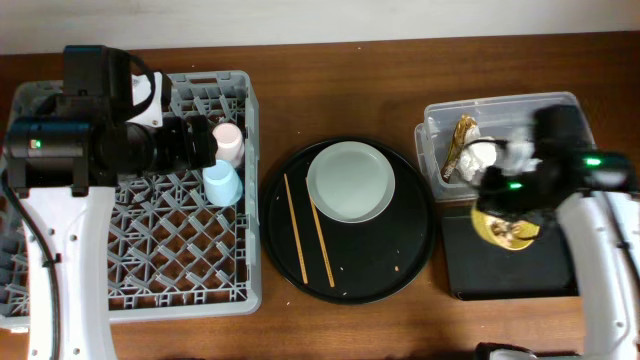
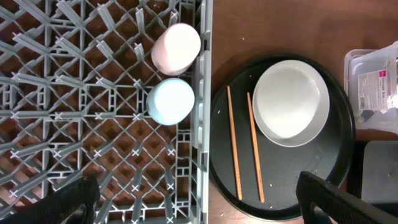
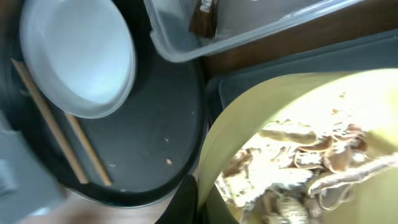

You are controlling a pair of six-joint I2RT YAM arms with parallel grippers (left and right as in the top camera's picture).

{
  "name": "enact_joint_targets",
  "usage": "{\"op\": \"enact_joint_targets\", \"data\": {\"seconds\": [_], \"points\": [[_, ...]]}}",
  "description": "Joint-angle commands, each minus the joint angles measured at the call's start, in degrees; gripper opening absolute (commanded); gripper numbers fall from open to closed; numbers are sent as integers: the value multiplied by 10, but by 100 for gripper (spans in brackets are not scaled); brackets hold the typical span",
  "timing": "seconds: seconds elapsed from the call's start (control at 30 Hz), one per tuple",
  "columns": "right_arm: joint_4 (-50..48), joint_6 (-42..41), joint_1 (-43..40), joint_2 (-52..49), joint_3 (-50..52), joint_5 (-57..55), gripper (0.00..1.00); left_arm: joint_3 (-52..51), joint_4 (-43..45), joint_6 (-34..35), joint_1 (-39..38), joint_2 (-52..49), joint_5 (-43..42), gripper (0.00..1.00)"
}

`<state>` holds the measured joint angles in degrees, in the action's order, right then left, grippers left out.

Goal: Sort waste into correct bins and load items into the dishwasher rack
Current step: 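Tip the yellow bowl over the black tray to dump scraps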

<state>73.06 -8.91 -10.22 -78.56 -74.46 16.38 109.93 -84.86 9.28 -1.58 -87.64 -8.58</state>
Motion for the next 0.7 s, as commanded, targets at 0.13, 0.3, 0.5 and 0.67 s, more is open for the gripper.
{"op": "enact_joint_targets", "data": {"seconds": [0.13,0.3,0.5,0.67], "points": [[-12,176,-222,9,39,309,4,0,-1,1,2,-2,-4,99],[-55,220,-303,-2,108,414,4,0,-1,1,2,-2,-4,99],[-144,222,-345,-16,211,504,4,0,-1,1,2,-2,-4,99],[-217,222,-379,-16,290,574,4,0,-1,1,2,-2,-4,100]]}}
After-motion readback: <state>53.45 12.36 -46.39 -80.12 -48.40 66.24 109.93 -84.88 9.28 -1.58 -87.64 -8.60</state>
